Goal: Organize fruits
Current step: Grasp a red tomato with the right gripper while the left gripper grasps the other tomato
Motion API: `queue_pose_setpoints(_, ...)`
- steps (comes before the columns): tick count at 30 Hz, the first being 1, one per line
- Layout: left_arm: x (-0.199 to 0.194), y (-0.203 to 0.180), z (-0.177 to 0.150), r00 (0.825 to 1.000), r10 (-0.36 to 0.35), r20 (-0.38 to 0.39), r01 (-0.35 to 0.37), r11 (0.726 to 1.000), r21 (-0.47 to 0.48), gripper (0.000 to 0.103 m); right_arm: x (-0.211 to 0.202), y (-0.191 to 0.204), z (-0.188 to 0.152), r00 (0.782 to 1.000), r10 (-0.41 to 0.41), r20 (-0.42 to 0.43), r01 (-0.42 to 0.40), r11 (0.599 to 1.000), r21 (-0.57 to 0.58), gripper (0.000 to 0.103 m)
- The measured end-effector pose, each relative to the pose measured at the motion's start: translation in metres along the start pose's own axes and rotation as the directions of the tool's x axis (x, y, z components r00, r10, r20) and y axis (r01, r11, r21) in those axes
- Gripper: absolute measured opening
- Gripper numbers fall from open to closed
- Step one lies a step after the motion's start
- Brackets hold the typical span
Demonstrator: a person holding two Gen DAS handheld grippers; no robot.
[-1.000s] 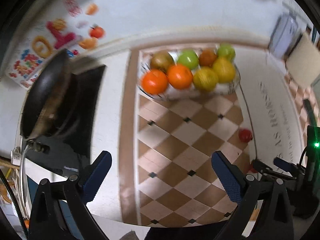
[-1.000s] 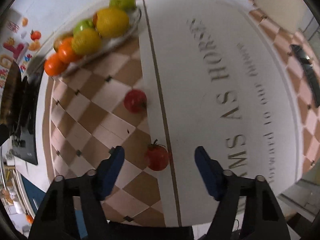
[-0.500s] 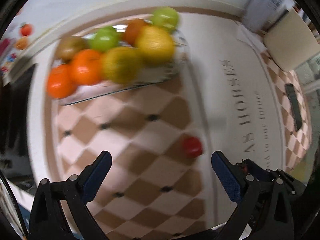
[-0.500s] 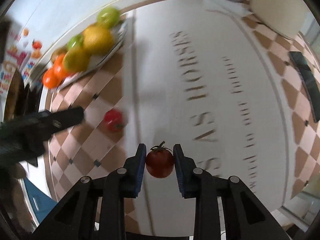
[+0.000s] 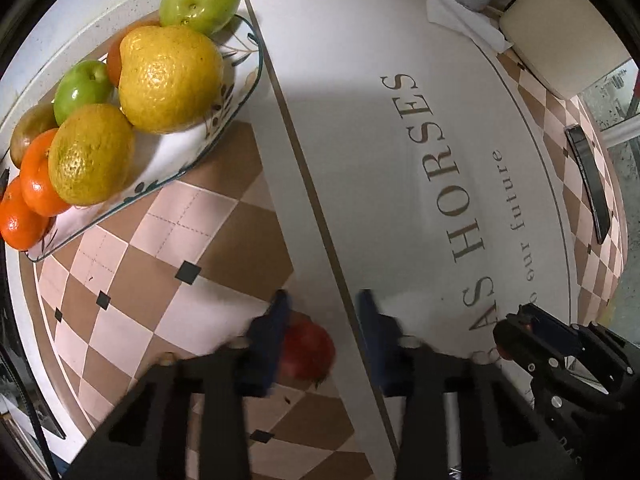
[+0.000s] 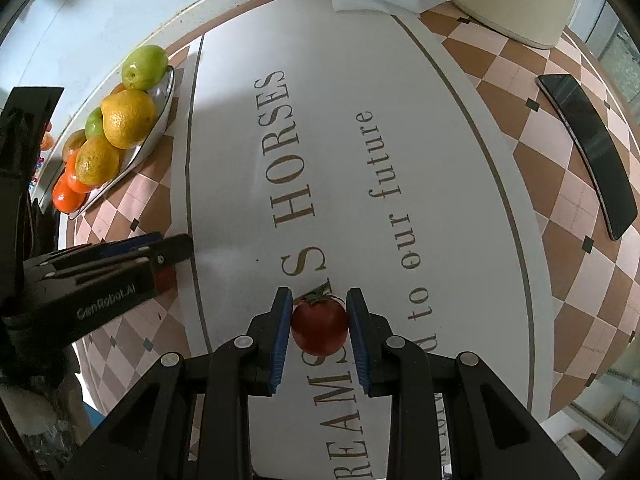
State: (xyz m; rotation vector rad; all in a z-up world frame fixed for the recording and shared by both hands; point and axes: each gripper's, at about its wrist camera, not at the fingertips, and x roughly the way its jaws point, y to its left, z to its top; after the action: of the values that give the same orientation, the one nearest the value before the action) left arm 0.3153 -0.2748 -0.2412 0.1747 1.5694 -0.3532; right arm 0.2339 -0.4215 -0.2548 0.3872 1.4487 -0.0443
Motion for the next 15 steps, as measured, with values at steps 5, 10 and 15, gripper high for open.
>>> queue_pose_setpoints(5, -0.007, 0.013, -0.002, 0.999, -0.03, 0.017, 0.031, 0.998, -0.062, 0.018, -0.009, 0.013, 0.009, 0.999, 0.028, 0.024, -0.027, 1.0, -0.013, 0.03)
queue_pose_setpoints(10, -0.032, 0.043, -0.008, 0.995, -0.077, 0.057, 0.085, 0.983, -0.161, 0.018, -0.019, 0.026, 0.019, 0.997, 0.062, 0.041, -0.061, 0.998, -0.034, 0.03)
queue_pose_setpoints(15, -0.047, 0.073, -0.015, 0.993, -0.094, 0.069, 0.107, 0.969, -0.222, 0.018, -0.017, 0.038, 0.023, 0.996, 0.084, 0.033, -0.082, 0.995, -0.049, 0.03)
